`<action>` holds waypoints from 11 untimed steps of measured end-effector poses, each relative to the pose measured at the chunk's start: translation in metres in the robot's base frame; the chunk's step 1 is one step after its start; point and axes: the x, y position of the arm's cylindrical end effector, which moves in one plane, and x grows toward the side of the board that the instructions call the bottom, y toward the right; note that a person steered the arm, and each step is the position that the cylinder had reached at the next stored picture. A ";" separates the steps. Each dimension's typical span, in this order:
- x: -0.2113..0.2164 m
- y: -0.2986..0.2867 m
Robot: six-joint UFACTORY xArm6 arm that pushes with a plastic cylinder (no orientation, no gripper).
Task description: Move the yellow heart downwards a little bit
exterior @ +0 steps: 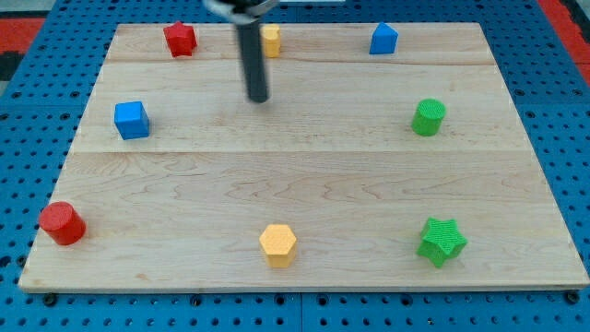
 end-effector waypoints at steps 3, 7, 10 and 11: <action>-0.118 -0.037; -0.066 -0.040; -0.073 -0.077; -0.062 -0.023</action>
